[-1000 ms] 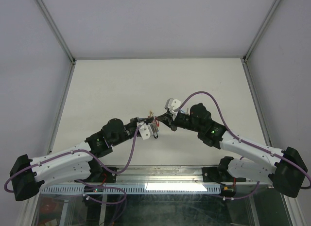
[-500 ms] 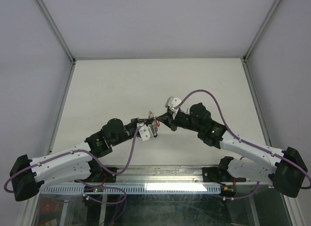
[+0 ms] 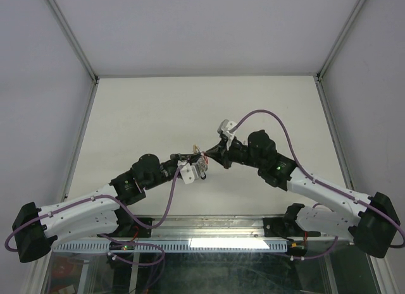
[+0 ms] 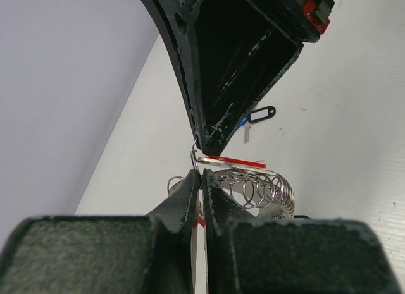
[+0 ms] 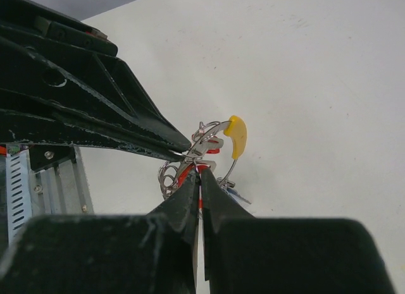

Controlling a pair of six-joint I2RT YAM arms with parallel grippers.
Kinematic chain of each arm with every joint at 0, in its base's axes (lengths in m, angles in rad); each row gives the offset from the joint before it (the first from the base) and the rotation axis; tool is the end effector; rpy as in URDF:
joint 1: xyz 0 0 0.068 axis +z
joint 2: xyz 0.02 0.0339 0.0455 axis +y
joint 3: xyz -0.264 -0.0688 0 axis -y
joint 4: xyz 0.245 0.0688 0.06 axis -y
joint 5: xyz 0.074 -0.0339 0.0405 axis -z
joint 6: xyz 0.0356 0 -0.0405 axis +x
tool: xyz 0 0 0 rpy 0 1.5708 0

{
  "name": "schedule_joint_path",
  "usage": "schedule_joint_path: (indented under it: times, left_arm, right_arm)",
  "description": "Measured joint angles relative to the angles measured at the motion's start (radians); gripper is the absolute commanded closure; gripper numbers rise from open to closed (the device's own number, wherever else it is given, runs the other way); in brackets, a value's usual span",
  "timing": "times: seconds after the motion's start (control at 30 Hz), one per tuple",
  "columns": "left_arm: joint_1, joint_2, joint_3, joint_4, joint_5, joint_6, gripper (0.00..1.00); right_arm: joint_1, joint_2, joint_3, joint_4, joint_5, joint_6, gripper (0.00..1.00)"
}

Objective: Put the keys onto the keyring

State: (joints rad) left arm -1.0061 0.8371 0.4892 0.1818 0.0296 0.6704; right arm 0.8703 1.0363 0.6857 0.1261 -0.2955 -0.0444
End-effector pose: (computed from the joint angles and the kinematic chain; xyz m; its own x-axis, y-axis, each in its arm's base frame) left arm 0.1073 -0.1713 0.2643 0.4650 0.4265 -0.7758 0.7288 0.3131 0.6089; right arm 0.1478 0.1914 0.2888 -0.1028 -0.1878 -0.9768 -0.9199 0.3917 0.0215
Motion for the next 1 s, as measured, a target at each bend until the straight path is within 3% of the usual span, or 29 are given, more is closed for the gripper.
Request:
schedule_joint_path:
  times: [0.5, 0.87, 1.0]
  left_arm:
    - [0.000, 0.000, 0.000, 0.005, 0.009, 0.003, 1.00]
    - [0.000, 0.000, 0.000, -0.002, 0.008, 0.003, 1.00]
    - [0.000, 0.000, 0.000, -0.002, 0.008, 0.003, 1.00]
  right_arm:
    - [-0.101, 0.036, 0.041, -0.037, -0.156, 0.132, 1.00]
    - [-0.113, 0.085, 0.092, -0.098, -0.184, 0.152, 0.92]
    - [-0.128, 0.086, 0.092, -0.109, -0.190, 0.155, 0.85]
